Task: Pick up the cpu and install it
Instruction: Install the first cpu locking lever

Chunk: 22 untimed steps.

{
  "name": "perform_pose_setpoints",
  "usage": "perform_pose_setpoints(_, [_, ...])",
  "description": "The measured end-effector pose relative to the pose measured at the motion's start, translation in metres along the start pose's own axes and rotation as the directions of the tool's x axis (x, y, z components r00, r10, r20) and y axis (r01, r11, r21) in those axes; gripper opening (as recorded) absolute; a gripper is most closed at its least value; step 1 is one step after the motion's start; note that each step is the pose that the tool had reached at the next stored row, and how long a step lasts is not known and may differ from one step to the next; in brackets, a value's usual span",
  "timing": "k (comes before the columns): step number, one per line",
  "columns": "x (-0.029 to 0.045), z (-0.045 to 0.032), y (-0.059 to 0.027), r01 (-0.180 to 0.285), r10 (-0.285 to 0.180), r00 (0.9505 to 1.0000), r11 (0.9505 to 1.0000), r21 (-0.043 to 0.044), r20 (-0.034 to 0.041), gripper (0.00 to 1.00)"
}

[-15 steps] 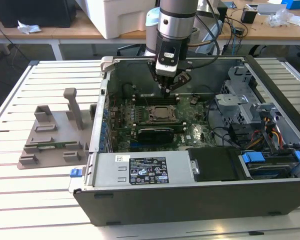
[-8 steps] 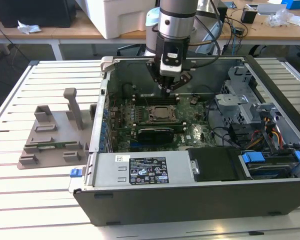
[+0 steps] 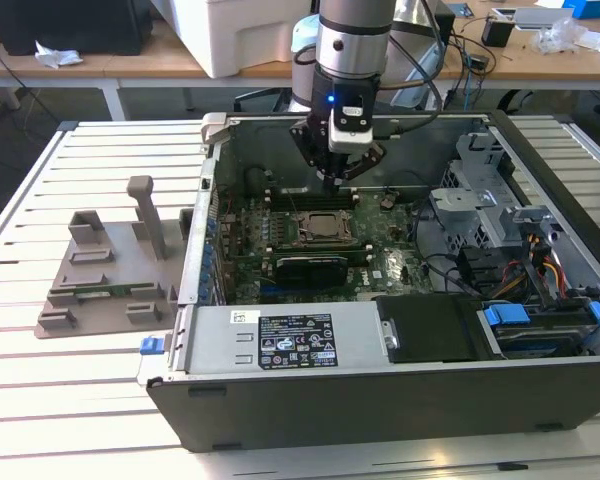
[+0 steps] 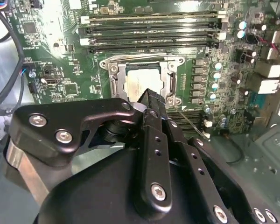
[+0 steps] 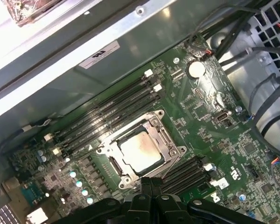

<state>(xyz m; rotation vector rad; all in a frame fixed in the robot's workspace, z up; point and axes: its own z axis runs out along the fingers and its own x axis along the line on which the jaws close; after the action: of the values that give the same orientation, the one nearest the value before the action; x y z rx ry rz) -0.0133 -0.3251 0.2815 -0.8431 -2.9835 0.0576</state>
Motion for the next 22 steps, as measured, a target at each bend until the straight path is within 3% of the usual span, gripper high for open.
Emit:
perform_pose_setpoints(7, [0.0000, 0.0000, 0.0000, 0.089, -0.089, 0.9960, 0.9960, 0.0027, 0.0041, 0.11])
perform_pose_setpoints(13, [0.0000, 0.0000, 0.0000, 0.149, -0.149, 0.9888, 0.9889, 0.0048, 0.0067, 0.11])
perform_pose_setpoints(16, [0.0000, 0.0000, 0.0000, 0.179, -0.180, 0.9837, 0.9837, 0.0060, 0.0080, 0.11])
perform_pose_setpoints(22, [0.0000, 0.0000, 0.0000, 0.252, -0.253, 0.9675, 0.9676, 0.0088, 0.0109, 0.11])
